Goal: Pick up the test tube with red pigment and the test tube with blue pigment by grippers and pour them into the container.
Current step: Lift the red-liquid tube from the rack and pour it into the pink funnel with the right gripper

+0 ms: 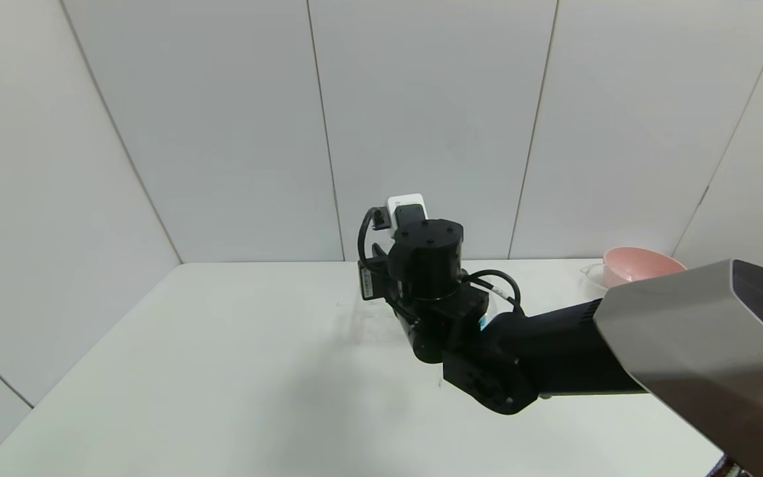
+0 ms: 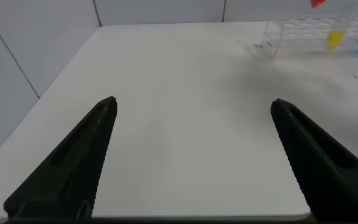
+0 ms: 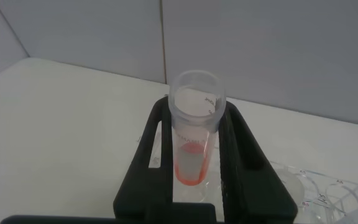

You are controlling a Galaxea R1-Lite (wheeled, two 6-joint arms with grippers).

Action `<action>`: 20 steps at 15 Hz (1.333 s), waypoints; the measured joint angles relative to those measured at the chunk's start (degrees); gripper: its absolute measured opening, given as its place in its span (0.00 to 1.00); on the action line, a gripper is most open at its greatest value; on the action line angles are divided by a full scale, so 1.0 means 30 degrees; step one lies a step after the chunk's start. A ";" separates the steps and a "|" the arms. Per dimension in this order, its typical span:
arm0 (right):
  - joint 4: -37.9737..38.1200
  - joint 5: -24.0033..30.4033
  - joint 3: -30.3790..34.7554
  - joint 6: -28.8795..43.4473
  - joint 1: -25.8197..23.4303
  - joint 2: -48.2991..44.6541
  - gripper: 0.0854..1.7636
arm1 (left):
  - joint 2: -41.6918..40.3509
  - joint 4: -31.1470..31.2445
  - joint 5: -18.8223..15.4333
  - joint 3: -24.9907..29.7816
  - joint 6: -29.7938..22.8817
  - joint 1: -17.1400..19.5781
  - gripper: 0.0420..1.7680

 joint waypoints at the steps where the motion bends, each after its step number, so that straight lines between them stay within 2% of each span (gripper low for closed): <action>1: 0.0012 0.0028 0.0248 -0.0073 0.0004 -0.0158 0.24 | 0.0000 0.0000 0.0000 0.0000 0.0000 0.0000 1.00; 3: 0.0057 0.0658 0.1341 -0.0256 0.0004 -0.0809 0.24 | 0.0000 0.0000 0.0000 0.0000 0.0000 0.0000 1.00; 6: 0.0126 0.2137 0.4255 -0.0313 -0.0069 -0.2593 0.24 | 0.0000 0.0000 0.0000 0.0000 0.0000 0.0000 1.00; 9: 0.0256 0.4576 0.7904 -0.0321 -0.0512 -0.5295 0.24 | 0.0000 0.0000 0.0000 0.0000 0.0000 0.0000 1.00; 11: 0.0922 0.6628 1.0098 -0.0313 -0.1402 -0.7473 0.24 | 0.0000 0.0000 0.0000 0.0000 0.0000 0.0000 1.00; 13: 0.1946 0.9110 1.1926 -0.0337 -0.3133 -0.9610 0.24 | 0.0000 0.0000 0.0000 0.0000 0.0000 0.0000 1.00; 15: 0.3040 1.1703 1.3369 -0.0646 -0.5612 -1.1540 0.24 | 0.0000 0.0000 0.0000 0.0000 0.0000 0.0000 1.00; 20: 0.4015 1.8331 1.4962 -0.3096 -1.3072 -1.4149 0.24 | 0.0000 0.0000 0.0000 0.0000 0.0000 0.0000 1.00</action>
